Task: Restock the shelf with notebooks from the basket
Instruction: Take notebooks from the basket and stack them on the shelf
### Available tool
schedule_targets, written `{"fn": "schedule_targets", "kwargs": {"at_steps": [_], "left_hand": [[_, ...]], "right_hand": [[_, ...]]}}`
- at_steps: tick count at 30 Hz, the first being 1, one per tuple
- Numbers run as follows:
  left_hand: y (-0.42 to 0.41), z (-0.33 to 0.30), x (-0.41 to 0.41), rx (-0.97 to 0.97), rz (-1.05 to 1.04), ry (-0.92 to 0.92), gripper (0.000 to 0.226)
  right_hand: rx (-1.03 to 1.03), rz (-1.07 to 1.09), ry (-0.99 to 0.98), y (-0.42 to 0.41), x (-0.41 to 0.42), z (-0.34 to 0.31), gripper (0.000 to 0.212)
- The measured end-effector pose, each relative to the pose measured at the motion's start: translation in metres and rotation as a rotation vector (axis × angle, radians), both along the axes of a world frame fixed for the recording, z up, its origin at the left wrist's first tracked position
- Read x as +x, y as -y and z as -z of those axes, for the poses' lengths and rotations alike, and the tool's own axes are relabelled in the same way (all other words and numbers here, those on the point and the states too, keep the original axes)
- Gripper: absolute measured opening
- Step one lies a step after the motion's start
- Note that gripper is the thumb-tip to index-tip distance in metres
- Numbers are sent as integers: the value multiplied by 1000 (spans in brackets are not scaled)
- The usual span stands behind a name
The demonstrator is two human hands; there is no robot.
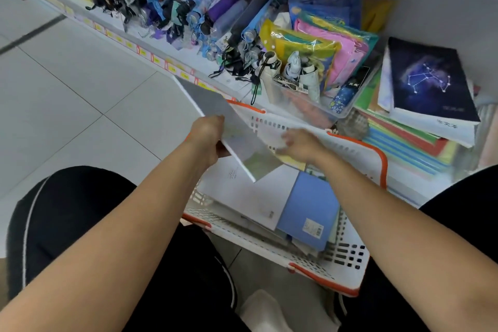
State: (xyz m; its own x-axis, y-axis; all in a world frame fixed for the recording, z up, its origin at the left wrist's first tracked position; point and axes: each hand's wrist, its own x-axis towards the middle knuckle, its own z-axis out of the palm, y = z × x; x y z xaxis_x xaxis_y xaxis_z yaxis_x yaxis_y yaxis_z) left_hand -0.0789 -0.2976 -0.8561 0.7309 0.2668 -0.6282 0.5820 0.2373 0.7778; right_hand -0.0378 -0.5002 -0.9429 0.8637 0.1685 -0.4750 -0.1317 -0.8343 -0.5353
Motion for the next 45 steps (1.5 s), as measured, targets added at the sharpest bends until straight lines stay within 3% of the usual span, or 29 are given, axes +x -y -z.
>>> {"fn": "schedule_targets", "kwargs": {"at_steps": [2, 4, 8, 14, 18, 21, 23, 27, 31, 33, 35, 37, 39, 40, 43, 45], "left_hand": [[-5, 2, 0, 71, 25, -19, 20], [-8, 3, 0, 113, 32, -30, 18], [-10, -1, -1, 170, 48, -8, 21], [-12, -10, -9, 322, -16, 5, 24], [-20, -14, -6, 391, -59, 16, 21], [-24, -19, -1, 397, -91, 43, 25], [-22, -27, -1, 311, -117, 44, 21], [-8, -58, -5, -133, -74, 127, 23], [7, -103, -1, -496, 24, 230, 39], [11, -118, 0, -656, 64, 317, 47], [9, -129, 2, -762, 94, 425, 68], [4, -140, 5, -742, 114, 498, 86], [-2, -155, 10, -619, 186, 556, 66], [-6, -163, 16, -535, 199, 577, 50], [-20, -195, 39, -374, 150, 634, 27], [-28, -222, 54, -345, 140, 680, 25]], "right_hand": [[-146, -33, -219, 5, -25, 48, 87], [-187, -38, -238, 4, -50, 83, 103], [-302, -12, -44, -4, -65, 108, 102], [-340, 29, -161, 2, -45, 110, 108], [22, 89, -160, 3, -37, 80, 74], [214, 107, 91, -1, -18, 2, 31], [179, 41, 427, -3, -12, -67, 28], [61, -243, 1034, -26, -44, -168, 10], [14, -572, 1388, -32, -71, -199, 31], [50, -673, 1514, -24, -70, -203, 26], [82, -733, 1589, -22, -67, -204, 19], [85, -799, 1590, -26, -62, -207, 20], [146, -854, 1468, -23, -56, -218, 28], [203, -824, 1339, -19, -50, -227, 42], [347, -386, 908, 2, -17, -274, 88], [333, 25, 672, 16, 4, -309, 102]]}}
